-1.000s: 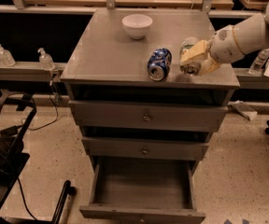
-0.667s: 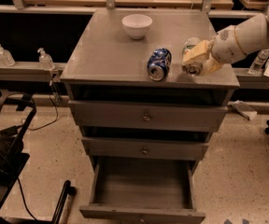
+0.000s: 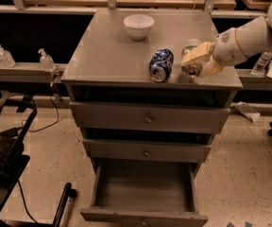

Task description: Pick 7up can from bottom drawer and place on counter

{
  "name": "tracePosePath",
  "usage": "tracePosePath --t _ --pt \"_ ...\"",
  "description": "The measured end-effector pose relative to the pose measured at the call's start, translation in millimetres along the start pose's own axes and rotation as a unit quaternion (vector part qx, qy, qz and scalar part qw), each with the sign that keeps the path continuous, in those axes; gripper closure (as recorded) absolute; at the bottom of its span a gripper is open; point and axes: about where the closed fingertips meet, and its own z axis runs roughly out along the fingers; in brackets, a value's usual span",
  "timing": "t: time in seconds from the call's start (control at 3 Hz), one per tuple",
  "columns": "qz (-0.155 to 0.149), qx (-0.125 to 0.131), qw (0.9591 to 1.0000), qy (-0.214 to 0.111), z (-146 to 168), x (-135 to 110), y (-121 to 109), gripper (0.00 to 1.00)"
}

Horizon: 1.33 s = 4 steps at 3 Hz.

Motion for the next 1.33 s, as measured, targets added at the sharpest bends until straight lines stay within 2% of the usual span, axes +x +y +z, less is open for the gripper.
tracePosePath --t 0.33,0.67,1.0,1.33 --pt "-0.001 0.001 1.0000 -0.002 3.9 -0.1 -0.8 0.06" --pt "-0.001 0.002 1.0000 -0.003 5.8 -0.2 -1.2 0.00" --pt "-0.001 0.002 1.0000 -0.003 5.9 -0.2 -1.3 0.00" --pt "-0.006 0.002 1.0000 -0.005 8.0 -0.1 -3.5 0.16"
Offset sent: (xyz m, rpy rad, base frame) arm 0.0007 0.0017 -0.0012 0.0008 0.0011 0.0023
